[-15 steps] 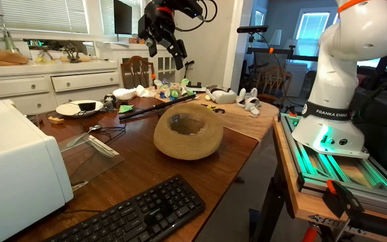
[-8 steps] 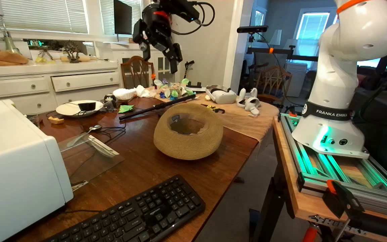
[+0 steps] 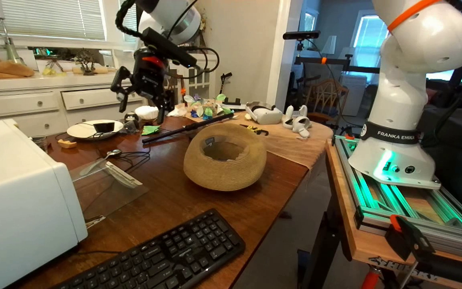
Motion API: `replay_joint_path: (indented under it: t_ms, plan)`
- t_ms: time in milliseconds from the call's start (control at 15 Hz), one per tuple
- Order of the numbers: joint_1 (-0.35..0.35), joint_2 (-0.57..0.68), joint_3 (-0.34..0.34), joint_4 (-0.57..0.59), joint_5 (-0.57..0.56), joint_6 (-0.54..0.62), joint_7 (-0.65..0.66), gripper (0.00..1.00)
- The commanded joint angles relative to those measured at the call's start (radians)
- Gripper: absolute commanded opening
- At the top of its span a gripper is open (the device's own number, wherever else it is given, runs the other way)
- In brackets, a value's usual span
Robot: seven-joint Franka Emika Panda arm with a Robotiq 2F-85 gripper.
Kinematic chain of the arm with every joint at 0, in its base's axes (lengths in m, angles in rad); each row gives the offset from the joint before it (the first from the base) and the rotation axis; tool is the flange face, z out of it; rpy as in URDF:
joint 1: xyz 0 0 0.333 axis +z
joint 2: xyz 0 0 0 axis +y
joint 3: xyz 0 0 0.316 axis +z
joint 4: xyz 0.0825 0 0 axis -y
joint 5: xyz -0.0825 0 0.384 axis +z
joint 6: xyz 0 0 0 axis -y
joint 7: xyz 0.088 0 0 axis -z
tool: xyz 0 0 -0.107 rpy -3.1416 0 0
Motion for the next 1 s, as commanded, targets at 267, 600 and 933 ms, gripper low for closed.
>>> replay_joint_path:
  t_ms: [267,600,933]
  plan:
    - [-0.016,0.346,0.028,0.459,-0.019,-0.09,0.034,1.0]
    - [-0.025,0.372,0.028,0.484,-0.018,-0.062,0.061,1.0]
    - [-0.021,0.386,0.024,0.501,-0.026,-0.067,0.077,1.0]
